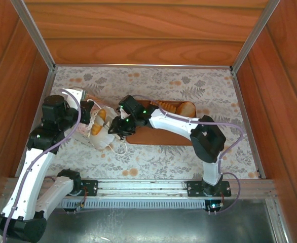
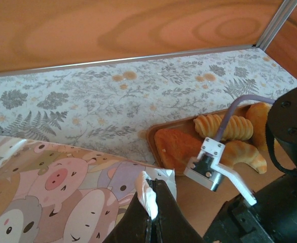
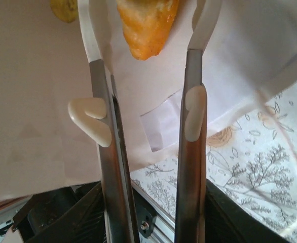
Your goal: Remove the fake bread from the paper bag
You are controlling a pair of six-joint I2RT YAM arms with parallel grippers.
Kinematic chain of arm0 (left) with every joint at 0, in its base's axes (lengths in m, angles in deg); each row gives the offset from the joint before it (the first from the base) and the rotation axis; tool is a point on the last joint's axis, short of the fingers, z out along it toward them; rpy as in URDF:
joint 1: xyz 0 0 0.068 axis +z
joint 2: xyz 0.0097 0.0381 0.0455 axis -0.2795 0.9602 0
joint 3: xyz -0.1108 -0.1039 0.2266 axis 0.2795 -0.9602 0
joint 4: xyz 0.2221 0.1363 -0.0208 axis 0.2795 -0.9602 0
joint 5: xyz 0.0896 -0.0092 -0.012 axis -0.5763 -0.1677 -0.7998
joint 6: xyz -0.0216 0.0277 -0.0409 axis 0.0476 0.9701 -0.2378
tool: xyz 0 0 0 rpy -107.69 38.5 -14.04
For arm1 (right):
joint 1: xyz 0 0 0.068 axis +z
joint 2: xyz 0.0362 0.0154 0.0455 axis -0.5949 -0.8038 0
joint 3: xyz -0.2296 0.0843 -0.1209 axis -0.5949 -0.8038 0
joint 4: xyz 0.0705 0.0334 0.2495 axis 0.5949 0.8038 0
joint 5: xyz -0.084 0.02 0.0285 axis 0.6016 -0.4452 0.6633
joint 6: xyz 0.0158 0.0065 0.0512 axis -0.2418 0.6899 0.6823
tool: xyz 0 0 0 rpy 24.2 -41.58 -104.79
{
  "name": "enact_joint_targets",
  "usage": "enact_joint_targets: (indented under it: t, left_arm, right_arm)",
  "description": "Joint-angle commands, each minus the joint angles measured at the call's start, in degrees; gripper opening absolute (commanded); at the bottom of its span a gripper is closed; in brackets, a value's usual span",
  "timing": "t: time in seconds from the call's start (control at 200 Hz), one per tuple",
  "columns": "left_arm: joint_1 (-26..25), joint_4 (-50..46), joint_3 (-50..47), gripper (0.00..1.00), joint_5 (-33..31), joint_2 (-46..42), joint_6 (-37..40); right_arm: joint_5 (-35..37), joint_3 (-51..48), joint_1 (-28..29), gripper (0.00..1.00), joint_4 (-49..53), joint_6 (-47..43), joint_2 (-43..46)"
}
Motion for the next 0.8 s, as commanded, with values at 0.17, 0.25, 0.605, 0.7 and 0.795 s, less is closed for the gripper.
enact_joint_targets:
  t: [0.17, 0.25, 0.605, 0.7, 0.795]
  left_arm:
    - [-0.65, 2.37, 0.94, 0.00, 1.84, 0.69, -0.96]
    - [-0.65, 2.65, 0.87, 0.00, 1.90, 0.87, -0.91]
    - [-0.62, 3.12, 0.56, 0.00, 1.39, 1.20, -0.70]
    - [-0.65, 3.16, 0.34, 0.00, -0.28, 1.40, -1.25]
    - [-0.60, 3.24, 0.15, 0.00, -1.67, 1.40, -1.40]
  right_arm:
    - [-5.02, 4.10, -0.43, 0.50, -2.13, 0.98, -4.44]
    - [-5.62, 4.25, -0.42, 0.48, -2.53, 0.98, -5.05]
    - [-6.40, 3.90, -0.37, 0.33, -3.01, -0.85, -4.01]
    - [-5.32, 2.71, -0.41, 0.30, -3.38, -1.21, -2.01]
    - [-3.58, 2.13, -0.51, 0.29, -2.49, -2.96, 0.24]
